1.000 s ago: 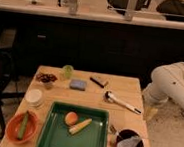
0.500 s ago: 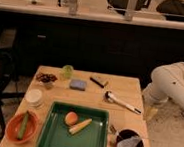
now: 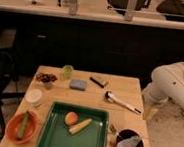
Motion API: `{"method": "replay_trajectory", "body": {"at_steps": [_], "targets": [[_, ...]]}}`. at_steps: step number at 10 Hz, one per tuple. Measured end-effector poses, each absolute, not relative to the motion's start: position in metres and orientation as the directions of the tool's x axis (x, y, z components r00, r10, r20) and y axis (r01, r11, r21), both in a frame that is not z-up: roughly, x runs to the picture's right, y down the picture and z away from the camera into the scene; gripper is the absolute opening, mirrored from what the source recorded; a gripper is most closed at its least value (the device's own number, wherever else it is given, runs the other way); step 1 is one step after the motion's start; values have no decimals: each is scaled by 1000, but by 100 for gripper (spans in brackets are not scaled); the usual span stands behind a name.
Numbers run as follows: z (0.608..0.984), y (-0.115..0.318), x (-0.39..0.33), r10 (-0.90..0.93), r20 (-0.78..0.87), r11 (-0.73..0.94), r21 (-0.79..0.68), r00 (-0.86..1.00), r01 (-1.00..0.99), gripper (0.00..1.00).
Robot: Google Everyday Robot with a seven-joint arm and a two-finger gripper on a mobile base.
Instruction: Place sponge in plastic cup
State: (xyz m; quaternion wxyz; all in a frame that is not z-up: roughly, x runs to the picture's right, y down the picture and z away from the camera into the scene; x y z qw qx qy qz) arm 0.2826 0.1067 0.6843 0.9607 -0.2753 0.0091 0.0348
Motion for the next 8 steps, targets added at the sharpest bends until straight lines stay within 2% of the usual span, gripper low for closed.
{"method": "replay_trajectory", "body": {"at_steps": [8], "targets": [[687,51,187,255,251,909,-392,934,-143,80]]}}
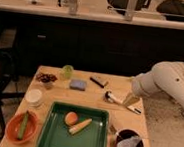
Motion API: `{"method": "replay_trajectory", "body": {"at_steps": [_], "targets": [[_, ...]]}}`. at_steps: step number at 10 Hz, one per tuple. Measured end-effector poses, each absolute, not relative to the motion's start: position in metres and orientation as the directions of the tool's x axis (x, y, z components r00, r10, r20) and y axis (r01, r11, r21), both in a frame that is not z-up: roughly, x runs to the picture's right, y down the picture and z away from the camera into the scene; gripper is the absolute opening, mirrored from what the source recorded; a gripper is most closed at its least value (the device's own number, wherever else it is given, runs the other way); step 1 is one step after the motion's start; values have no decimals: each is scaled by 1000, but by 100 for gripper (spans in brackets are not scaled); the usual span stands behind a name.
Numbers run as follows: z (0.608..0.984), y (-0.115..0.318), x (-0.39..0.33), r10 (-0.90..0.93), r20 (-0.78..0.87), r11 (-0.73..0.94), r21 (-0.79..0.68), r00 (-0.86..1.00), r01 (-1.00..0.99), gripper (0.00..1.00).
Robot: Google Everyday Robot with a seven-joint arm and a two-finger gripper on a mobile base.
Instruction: Place sponge in plastic cup
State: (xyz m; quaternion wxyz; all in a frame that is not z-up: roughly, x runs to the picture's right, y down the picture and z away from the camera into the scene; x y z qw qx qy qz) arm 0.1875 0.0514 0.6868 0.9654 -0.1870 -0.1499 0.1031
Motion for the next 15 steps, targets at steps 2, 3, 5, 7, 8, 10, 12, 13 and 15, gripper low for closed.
{"method": "replay_trajectory", "body": {"at_steps": [2,3,5,7,8,10,12,13,15], "targets": [[691,41,164,265,297,920,-364,917,-148,80],[691,41,165,267,296,919,-364,917,-150,80],[691,42,167,270,293,918,-365,917,-153,80],[691,41,164,267,296,919,-366,917,-149,80],[691,41,165,268,296,919,-365,917,-151,80],[694,40,164,288,299,920,-350,910,-176,80],[706,33,138,291,326,923,-344,900,-174,80],[713,31,120,287,338,925,-342,896,-167,80],[731,24,73,279,371,928,-340,886,-150,80]]}}
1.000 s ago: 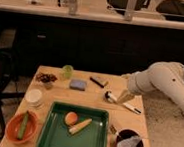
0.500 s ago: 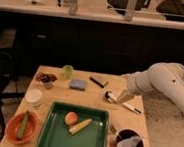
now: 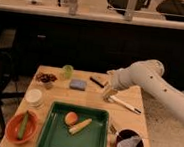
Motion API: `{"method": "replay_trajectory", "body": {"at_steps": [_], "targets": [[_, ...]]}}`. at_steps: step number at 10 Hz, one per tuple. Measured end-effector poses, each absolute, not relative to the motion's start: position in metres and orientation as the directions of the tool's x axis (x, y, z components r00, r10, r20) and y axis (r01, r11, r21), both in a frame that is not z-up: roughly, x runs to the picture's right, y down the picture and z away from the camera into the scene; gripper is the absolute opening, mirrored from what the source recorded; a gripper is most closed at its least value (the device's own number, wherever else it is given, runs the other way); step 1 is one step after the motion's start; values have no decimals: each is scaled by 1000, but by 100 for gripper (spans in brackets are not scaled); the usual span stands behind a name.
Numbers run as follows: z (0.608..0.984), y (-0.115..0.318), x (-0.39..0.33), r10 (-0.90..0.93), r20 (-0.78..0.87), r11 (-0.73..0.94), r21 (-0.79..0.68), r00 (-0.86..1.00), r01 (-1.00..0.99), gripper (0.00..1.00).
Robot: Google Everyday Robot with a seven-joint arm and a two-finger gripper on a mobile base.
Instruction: Place sponge in plastic cup
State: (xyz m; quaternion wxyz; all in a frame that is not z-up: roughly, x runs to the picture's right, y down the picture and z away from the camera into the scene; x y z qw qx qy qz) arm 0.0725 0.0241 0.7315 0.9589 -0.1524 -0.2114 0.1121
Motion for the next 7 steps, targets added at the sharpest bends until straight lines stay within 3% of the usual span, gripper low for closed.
{"method": "replay_trajectory", "body": {"at_steps": [7], "targets": [[811,29,-2,170,421,945,-326,891,-26,80]]}}
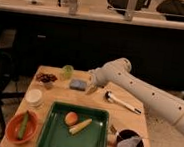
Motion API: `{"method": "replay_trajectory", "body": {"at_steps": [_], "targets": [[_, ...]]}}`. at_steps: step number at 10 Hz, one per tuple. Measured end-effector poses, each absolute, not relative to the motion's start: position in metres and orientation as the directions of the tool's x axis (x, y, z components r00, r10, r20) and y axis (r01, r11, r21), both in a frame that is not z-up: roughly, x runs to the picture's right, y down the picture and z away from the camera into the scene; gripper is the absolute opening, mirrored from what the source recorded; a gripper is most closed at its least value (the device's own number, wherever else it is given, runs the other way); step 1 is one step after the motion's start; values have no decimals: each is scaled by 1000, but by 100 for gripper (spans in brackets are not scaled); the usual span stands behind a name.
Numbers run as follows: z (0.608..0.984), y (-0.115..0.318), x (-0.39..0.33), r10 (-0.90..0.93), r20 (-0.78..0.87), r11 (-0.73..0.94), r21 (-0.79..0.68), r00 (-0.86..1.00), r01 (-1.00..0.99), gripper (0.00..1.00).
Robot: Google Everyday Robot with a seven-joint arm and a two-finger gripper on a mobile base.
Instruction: Place sponge in plastic cup
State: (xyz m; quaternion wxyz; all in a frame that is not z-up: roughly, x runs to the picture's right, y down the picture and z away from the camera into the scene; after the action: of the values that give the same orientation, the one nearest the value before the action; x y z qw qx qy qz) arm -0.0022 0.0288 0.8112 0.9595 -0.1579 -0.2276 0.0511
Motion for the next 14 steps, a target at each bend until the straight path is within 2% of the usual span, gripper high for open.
{"method": "replay_trajectory", "body": {"at_steps": [2,9,14], "targets": [[825,26,-10,157,419,946,-322,894,-15,80],[827,29,-13,138,411,953,-302,901,-8,80],[861,19,-47,81,405,965,-260,911,30,80]]}}
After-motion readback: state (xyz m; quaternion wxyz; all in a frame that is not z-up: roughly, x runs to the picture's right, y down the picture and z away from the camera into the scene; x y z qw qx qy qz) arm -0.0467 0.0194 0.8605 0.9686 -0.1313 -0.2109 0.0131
